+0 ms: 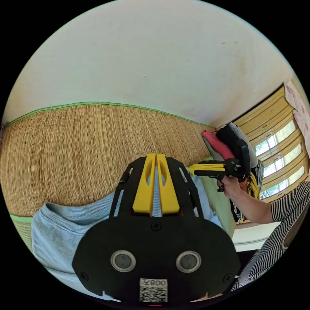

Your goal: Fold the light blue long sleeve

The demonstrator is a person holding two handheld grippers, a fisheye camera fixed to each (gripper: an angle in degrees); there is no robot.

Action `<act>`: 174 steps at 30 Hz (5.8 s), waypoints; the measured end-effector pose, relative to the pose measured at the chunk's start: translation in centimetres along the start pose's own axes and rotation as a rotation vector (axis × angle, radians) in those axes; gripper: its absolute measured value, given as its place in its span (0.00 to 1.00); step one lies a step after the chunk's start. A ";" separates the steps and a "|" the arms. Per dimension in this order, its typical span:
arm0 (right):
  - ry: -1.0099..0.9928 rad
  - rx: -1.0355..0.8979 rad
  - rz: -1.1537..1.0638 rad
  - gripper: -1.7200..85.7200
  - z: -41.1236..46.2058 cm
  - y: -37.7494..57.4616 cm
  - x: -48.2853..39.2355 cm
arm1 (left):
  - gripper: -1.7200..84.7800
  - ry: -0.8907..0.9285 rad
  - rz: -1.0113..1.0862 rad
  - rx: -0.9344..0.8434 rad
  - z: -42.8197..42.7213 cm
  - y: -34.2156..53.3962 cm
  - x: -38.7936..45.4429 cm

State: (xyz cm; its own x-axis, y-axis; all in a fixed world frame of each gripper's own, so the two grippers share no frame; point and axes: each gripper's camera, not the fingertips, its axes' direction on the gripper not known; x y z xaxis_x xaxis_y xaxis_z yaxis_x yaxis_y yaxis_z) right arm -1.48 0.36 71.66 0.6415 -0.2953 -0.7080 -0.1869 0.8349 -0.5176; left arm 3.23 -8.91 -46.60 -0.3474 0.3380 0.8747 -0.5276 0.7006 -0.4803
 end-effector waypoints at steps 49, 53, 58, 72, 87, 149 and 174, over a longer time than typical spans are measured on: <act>-0.384 -0.389 0.587 0.07 -3.8 49.0 0.7 | 0.05 0.333 -0.960 -0.400 -13.0 71.9 5.4; -0.331 -0.443 0.563 0.08 -1.9 50.9 1.0 | 0.06 0.362 -1.028 -0.346 -12.3 75.9 6.1; -0.249 -0.479 0.543 0.09 0.8 52.7 2.2 | 0.08 0.360 -1.067 -0.338 -10.5 80.7 7.4; -0.209 -0.534 0.577 0.11 12.4 53.2 3.7 | 0.09 0.341 -1.091 -0.311 -6.6 90.8 11.0; -0.015 -0.629 0.537 0.08 17.5 51.1 0.7 | 0.08 0.350 -1.213 -0.180 -3.5 101.1 11.2; -0.485 -0.370 0.589 0.04 4.6 54.6 5.1 | 0.05 0.264 -0.994 0.106 -20.9 96.7 -1.5; -0.653 -0.109 0.627 0.04 -8.6 45.8 7.8 | 0.05 0.422 -1.015 0.241 -30.0 78.6 -11.1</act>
State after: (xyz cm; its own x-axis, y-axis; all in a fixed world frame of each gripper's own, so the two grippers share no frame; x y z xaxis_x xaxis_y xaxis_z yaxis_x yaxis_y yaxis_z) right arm -11.46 32.26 38.30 0.6859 0.5476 -0.4793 -0.6916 0.6954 -0.1953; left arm -11.10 61.27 -92.08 0.5939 -0.1019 0.7981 -0.5690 0.6481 0.5061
